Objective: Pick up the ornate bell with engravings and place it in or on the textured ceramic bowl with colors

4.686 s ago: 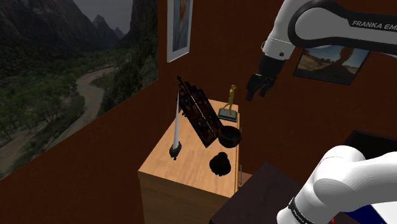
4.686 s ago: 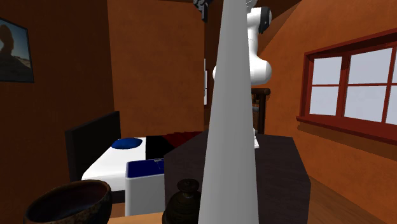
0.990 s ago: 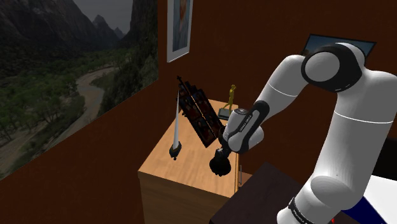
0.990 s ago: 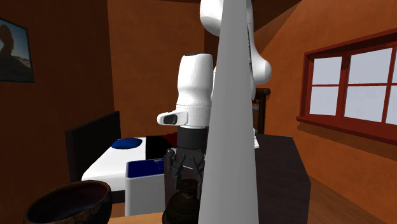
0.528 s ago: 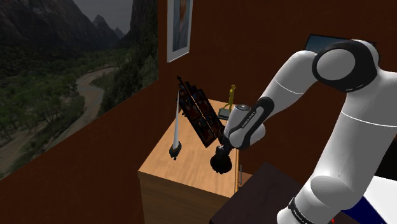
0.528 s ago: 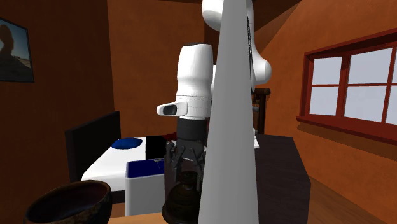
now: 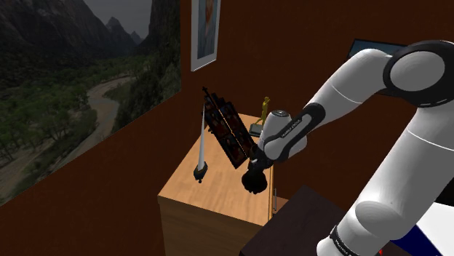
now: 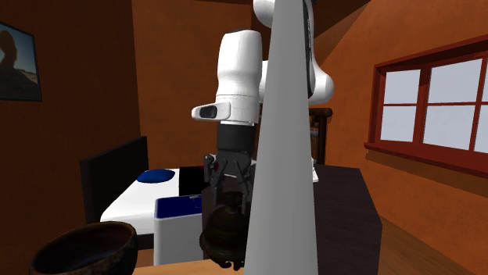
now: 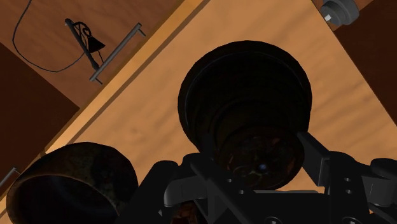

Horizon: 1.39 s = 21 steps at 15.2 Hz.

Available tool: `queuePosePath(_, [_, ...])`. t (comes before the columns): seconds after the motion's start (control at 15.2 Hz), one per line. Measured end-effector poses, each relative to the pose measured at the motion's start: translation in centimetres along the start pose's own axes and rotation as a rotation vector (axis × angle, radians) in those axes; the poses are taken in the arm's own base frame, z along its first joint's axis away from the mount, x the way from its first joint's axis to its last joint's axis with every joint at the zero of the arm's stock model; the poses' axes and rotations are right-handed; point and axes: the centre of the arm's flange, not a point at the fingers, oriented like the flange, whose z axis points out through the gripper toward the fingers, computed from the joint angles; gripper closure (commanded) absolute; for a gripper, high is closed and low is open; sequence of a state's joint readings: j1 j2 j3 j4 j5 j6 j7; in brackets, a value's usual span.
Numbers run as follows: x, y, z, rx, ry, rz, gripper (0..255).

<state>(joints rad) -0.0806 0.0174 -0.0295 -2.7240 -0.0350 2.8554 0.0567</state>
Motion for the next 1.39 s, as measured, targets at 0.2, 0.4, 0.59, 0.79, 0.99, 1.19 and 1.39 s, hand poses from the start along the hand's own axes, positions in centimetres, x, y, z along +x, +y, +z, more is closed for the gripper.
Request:
queuePosePath(0.2, [0.0, 0.0, -1.5, 0.0, 0.0, 0.0, 255])
queuePosePath(0.4, [0.2, -0.2, -3.1, 0.0, 0.0, 0.0, 255])
queuePosePath(0.59, [0.5, -0.1, -4.7, 0.0, 0.0, 0.0, 255])
queuePosePath(0.79, [0.7, 0.0, -6.3, 0.0, 0.0, 0.0, 255])
queuePosePath(0.99, [0.8, 0.1, -8.0, 0.0, 0.0, 0.0, 255])
queuePosePath(1.19, [1.0, 0.1, -9.5, 0.0, 0.0, 0.0, 255])
queuePosePath(1.39, [1.2, 0.1, -10.9, 0.0, 0.0, 0.0, 255])
